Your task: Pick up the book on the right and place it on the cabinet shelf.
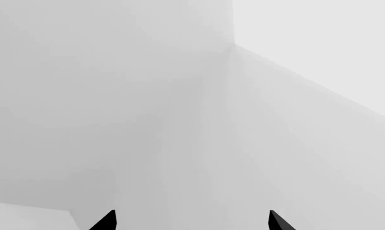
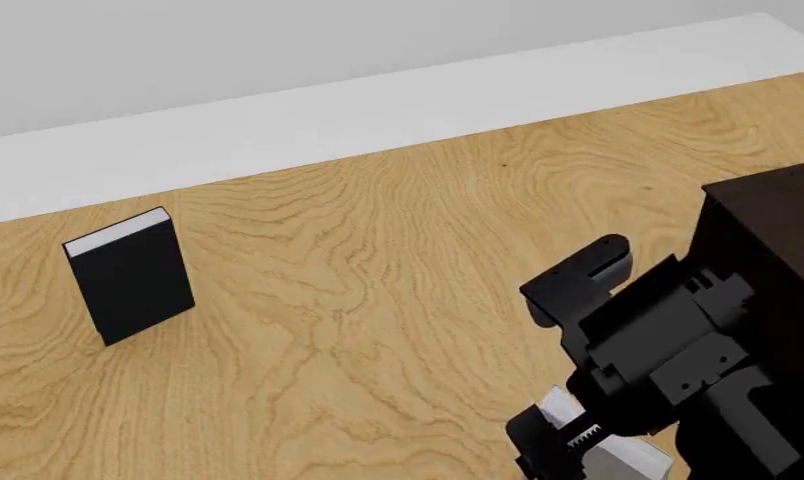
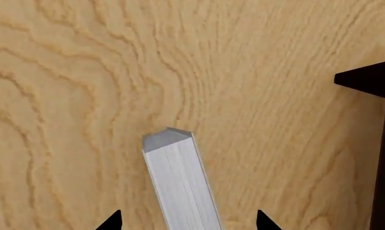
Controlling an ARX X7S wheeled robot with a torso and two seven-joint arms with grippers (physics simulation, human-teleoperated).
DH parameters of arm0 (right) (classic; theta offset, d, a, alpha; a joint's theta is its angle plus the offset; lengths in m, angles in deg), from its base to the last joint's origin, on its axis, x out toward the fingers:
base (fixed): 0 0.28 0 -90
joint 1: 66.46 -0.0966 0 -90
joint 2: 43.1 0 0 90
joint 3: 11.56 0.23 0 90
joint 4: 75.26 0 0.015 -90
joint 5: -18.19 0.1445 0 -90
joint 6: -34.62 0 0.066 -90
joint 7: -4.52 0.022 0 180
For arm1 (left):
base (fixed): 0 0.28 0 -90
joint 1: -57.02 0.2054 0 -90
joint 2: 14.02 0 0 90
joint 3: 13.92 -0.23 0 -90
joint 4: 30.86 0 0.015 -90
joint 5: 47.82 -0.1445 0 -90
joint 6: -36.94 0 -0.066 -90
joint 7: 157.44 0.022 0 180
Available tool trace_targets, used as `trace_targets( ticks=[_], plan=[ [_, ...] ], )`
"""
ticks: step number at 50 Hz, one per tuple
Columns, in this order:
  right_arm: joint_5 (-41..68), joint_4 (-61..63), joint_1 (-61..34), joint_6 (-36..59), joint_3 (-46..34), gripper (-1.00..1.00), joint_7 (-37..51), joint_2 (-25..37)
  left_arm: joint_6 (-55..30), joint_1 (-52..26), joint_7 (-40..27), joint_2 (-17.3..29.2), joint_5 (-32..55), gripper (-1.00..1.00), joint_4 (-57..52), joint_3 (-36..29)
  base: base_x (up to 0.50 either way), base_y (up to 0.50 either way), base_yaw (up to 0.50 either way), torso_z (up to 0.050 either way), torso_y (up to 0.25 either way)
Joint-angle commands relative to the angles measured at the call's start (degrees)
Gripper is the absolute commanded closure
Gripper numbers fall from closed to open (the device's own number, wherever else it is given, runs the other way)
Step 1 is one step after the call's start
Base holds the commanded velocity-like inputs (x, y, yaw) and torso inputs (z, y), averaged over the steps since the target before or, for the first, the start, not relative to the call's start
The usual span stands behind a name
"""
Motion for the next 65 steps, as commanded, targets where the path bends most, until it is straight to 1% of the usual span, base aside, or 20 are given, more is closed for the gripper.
trace_targets(
  ticks=[1, 10, 16, 20, 34, 43, 47, 48, 53, 60, 65],
  plan=[
    [-1.31, -4.32, 0.89, -1.9, -0.95, -1.0, -2.18, -1.94, 0.35, 0.17, -0.26, 0.23, 0.33, -1.0, 0.1, -0.21, 0.0, 0.0, 0.0, 0.0, 0.0],
    [-2.15, -7.52, 1.59, -3.12, -1.49, -1.0, -3.53, -3.35, 0.73, 0.44, -0.26, 0.34, 0.11, -1.0, 0.25, -0.61, 0.0, 0.0, 0.0, 0.0, 0.0],
    [-2.4, -7.52, 1.85, -3.2, -1.82, -1.0, -3.97, -3.54, 0.87, 0.57, -0.45, 0.43, 0.14, -1.0, 0.28, -0.73, 0.0, 0.0, 0.0, 0.0, 0.0],
    [-3.04, -10.12, 2.01, -4.09, -2.23, -1.0, -5.13, -4.7, 0.91, 0.63, -0.61, 0.5, 0.41, -1.0, 0.26, -0.75, 0.0, 0.0, 0.0, 0.0, 0.002],
    [-3.8, -12.06, 2.29, -4.36, -2.86, -1.0, -6.35, -5.6, 1.4, 1.01, -0.77, 0.68, 0.43, -1.0, 0.3, -1.05, 0.0, 0.0, 0.0, 0.0, 0.0],
    [-4.73, -15.77, 2.66, -5.74, -3.3, -1.0, -7.9, -7.18, 1.65, 1.08, -1.1, 0.81, 0.65, -1.0, 0.4, -1.06, 0.0, 0.0, 0.0, 0.0, 0.0],
    [-4.57, -14.34, 2.58, -5.08, -3.17, -1.0, -7.21, -6.67, 1.75, 1.11, -1.18, 0.94, 0.71, -1.0, 0.44, -1.14, 0.0, 0.0, 0.0, 0.0, 0.0],
    [-4.54, -13.9, 2.53, -4.95, -3.1, 1.0, -6.84, -6.47, 1.73, 1.09, -1.23, 0.99, 0.76, -1.0, 0.44, -1.18, 0.0, 0.0, 0.0, 0.0, 0.0],
    [-4.08, -11.68, 2.11, -3.95, -2.62, 1.0, -5.48, -5.46, 1.7, 1.09, -1.49, 1.26, 0.77, -1.0, 0.45, -1.36, 0.0, 0.0, 0.0, 0.0, 0.0],
    [-2.48, -5.1, 1.5, -1.69, -1.26, 1.0, -2.38, -2.77, 1.78, 1.02, -1.8, 1.47, 1.03, -1.0, 0.46, -1.5, 0.0, 0.0, 0.0, 0.0, 0.0],
    [-1.1, 1.13, 0.89, -0.71, 0.66, 1.0, 1.88, -0.15, 1.85, 1.11, -1.93, 1.58, 1.24, -1.0, 0.44, -1.52, 0.0, 0.0, 0.0, 0.0, 0.0]
  ],
)
